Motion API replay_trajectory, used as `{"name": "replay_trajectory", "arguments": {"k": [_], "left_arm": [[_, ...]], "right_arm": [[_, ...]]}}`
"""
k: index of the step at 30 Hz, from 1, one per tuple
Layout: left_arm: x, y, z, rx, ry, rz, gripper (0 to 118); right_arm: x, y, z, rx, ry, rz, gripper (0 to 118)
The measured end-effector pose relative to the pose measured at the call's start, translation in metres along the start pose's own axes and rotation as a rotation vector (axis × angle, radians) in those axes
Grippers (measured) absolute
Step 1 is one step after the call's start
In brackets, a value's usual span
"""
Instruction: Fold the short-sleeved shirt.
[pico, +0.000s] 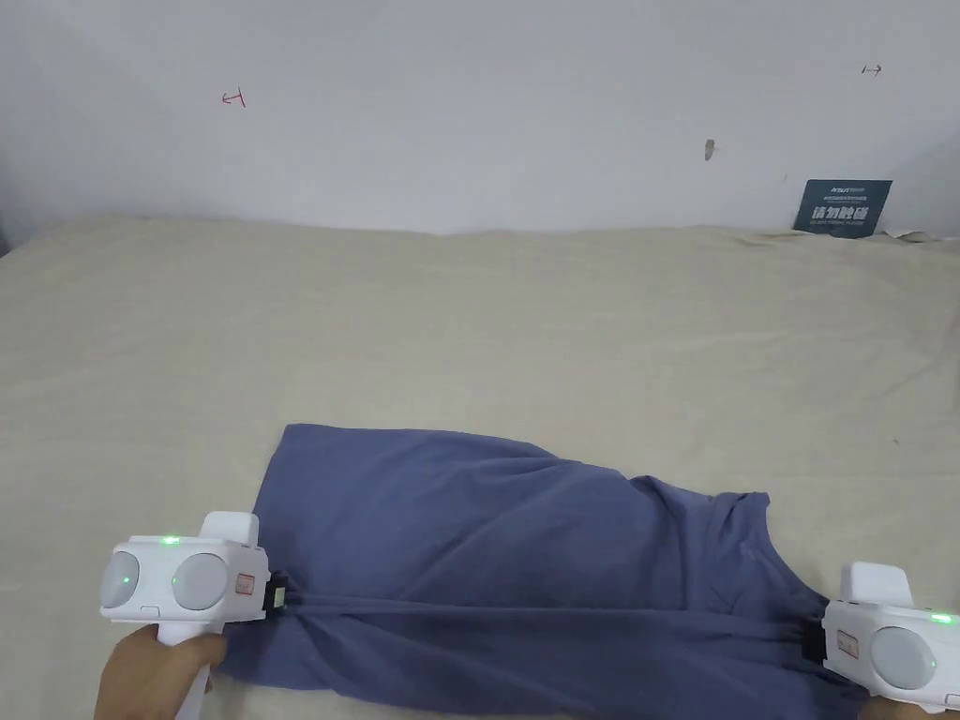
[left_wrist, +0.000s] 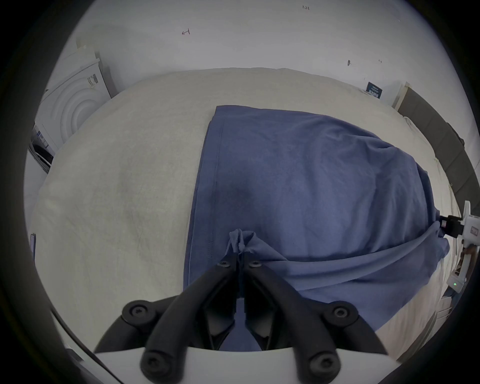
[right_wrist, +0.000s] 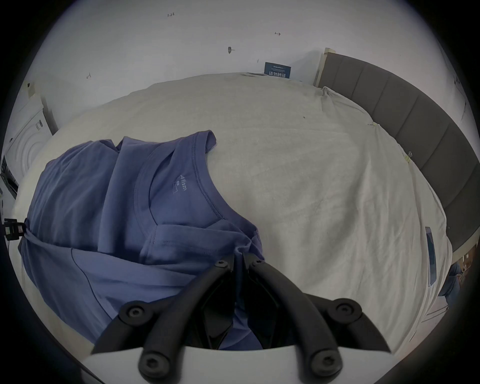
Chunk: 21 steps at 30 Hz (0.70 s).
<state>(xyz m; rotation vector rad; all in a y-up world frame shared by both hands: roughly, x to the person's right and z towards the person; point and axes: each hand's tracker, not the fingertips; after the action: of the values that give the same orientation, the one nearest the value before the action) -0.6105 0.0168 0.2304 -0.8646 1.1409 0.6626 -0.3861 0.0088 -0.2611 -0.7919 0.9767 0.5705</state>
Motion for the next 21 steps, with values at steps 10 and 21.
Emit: {"name": "replay_trajectory", "arguments": {"k": [10,21], "left_arm": [[-0.003,0.011,0.049,0.194,-0.030,0.032,113],[0.002,-0.001,0.161,0.489,-0.067,0.002,113]], "right_arm": [[-0.005,0.019,0.077,0.151,0.069,-0.024,100],[0.007,0.029,0.189,0.442,0.194,-0.006,105]]}}
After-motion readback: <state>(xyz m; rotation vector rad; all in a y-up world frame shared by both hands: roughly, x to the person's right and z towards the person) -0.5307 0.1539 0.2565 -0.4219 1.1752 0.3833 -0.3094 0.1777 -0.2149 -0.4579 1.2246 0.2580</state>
